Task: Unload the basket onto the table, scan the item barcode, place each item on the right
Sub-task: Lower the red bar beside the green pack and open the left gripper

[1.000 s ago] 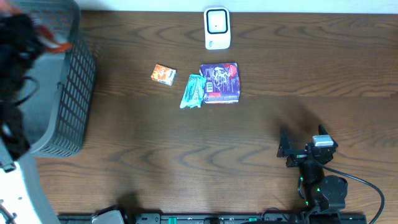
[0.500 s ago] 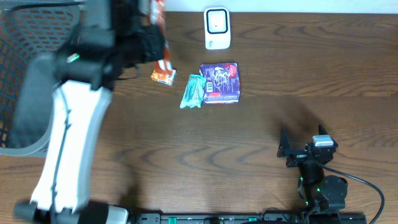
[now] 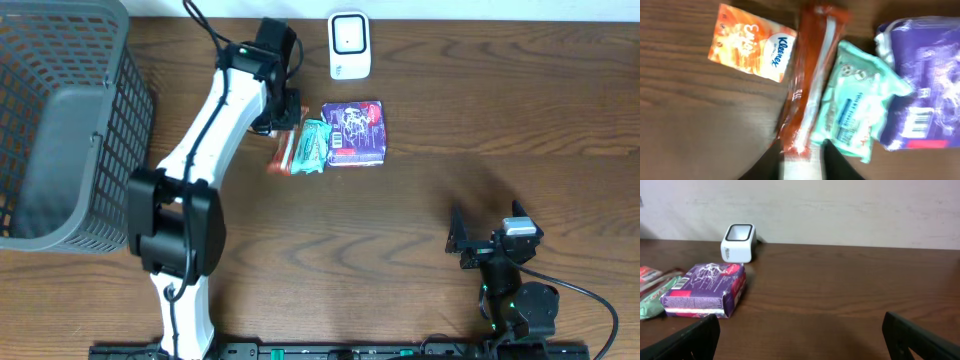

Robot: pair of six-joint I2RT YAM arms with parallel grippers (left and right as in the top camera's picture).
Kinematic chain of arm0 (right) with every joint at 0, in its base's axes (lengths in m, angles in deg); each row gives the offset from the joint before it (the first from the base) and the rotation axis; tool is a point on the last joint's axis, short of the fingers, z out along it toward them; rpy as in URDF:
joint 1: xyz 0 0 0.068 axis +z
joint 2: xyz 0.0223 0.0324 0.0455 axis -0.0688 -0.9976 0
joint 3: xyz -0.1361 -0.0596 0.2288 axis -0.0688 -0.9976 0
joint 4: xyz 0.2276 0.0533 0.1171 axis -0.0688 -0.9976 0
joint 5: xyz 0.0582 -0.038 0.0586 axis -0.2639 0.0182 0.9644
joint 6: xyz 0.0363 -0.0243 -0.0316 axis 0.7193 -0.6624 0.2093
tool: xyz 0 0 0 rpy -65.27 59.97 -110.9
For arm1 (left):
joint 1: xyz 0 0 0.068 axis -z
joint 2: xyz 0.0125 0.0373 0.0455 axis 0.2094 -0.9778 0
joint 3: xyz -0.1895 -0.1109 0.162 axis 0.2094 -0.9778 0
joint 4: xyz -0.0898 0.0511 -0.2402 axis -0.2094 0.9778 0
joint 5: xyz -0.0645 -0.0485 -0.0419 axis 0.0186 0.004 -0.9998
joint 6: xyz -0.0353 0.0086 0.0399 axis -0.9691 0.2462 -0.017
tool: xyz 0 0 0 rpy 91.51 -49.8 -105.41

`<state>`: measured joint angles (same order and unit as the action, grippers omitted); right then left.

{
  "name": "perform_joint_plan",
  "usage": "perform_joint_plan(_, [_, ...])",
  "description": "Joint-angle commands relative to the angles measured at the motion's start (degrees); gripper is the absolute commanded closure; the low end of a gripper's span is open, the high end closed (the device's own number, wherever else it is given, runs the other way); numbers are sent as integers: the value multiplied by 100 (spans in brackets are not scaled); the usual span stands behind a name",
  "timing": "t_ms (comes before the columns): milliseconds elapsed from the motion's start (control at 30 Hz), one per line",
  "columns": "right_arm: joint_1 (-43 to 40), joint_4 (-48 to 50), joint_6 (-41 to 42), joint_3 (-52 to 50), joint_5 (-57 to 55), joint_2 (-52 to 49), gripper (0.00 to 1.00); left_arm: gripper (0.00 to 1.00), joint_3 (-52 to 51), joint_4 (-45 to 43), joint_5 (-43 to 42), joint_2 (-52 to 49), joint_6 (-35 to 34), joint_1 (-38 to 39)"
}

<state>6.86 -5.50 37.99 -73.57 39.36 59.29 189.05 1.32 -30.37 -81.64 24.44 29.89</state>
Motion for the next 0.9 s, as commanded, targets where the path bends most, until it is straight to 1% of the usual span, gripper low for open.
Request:
perform_joint_plan(0, [-24,-24,-61,-4,15,15,1,32,0,-7,173,4,22,2])
perform_joint_plan(33, [-24,-24,-61,-4,15,15,1,29,0,-17,170,33,22,2])
perform_joint_plan(133, [-24,-24,-61,-4,15,15,1,28,0,0,170,131,22,2])
perform_joint_plan(200, [-24,-24,-61,-4,15,15,1,13,0,46,170,197,22,2])
perform_joint_plan(267, [-24,-24,-61,-4,15,15,1,2,0,118,170,238,20,2])
perform_joint_plan(533, [-24,-24,-61,-4,15,15,1,2,28,949,173,382,20,-39])
perform_joint_plan(667, [-24,-24,-61,-4,15,15,1,2,33,1182,173,916,17,-177])
perform_joint_plan(767, [-24,-24,-61,-4,15,15,1,2,31,1272,173,1399,-170,-264])
perform_joint_plan(867, [-24,-24,-61,-4,15,15,1,2,31,1416,199,1803,-140,-264])
